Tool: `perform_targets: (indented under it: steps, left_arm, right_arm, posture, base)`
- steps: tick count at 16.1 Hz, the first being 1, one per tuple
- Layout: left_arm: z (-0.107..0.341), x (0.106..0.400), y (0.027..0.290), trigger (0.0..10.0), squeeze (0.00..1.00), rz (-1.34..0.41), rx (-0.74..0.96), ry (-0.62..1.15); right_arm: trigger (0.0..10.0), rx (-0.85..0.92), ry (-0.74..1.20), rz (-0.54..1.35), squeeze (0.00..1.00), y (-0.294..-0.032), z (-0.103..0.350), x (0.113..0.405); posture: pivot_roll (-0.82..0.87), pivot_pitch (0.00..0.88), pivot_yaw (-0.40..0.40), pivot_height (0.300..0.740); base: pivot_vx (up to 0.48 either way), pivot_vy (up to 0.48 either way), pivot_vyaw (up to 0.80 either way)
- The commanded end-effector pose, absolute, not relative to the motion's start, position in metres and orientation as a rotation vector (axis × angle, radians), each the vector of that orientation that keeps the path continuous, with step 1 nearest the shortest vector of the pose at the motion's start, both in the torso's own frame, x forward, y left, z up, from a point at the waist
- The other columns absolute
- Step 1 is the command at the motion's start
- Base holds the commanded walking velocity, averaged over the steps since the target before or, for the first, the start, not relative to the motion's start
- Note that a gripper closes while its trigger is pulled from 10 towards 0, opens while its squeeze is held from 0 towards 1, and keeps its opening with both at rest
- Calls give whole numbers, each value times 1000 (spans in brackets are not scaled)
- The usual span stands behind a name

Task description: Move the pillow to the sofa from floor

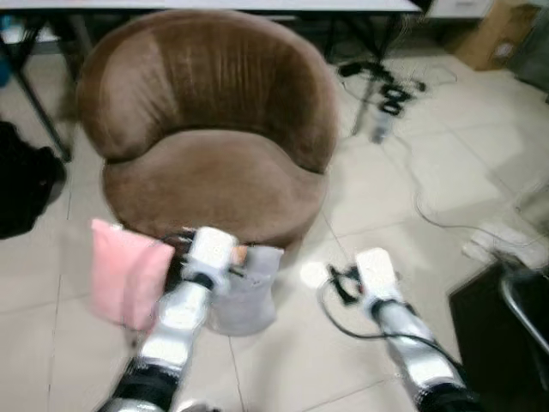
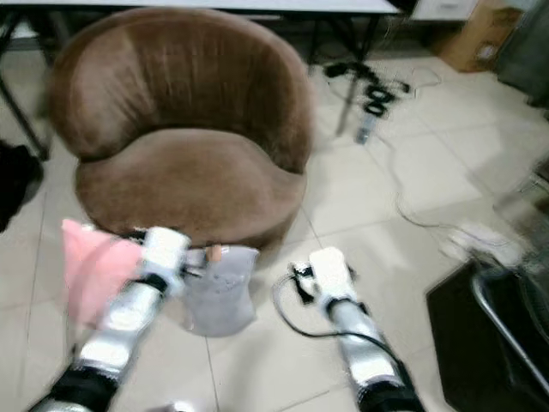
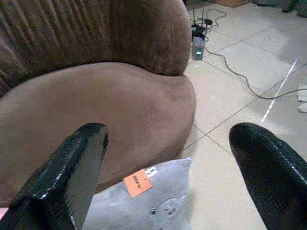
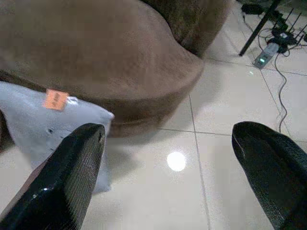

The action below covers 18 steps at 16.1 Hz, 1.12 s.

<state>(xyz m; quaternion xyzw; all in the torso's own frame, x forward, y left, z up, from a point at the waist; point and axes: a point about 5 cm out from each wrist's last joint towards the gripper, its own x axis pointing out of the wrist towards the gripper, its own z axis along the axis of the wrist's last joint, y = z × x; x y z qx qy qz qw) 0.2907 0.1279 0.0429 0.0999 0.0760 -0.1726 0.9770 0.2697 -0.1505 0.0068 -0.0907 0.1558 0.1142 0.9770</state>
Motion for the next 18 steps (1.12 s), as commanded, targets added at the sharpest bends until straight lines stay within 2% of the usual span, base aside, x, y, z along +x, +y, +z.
perform_targets:
  steps: [1,2,10,14,18]
  left_arm:
    - [42,289,136,10000,0,-328,220,164]
    - [42,289,136,10000,0,-328,220,164]
    - [41,292,138,10000,0,-297,226,171]
    - [43,292,138,10000,0,-289,209,158]
    - [45,292,138,10000,0,-285,214,140]
  right_arm:
    - [10000,-173,300,237,0,-145,10,273]
    - [10000,-172,300,238,0,-145,10,273]
    - [10000,-173,303,239,0,-146,9,271]
    - [10000,-174,292,240,0,-146,10,271]
    - [10000,-155,198,209,0,-153,20,270]
  posture:
    - [-42,99,-92,740]
    - [-42,99,-92,740]
    - [-49,103,-91,740]
    - [-49,105,-92,740]
    - [-50,106,-95,740]
  base:
    - [435,0,0]
    - [472,0,0]
    - [0,0,0]
    - [255,407,0]
    - [265,401,0]
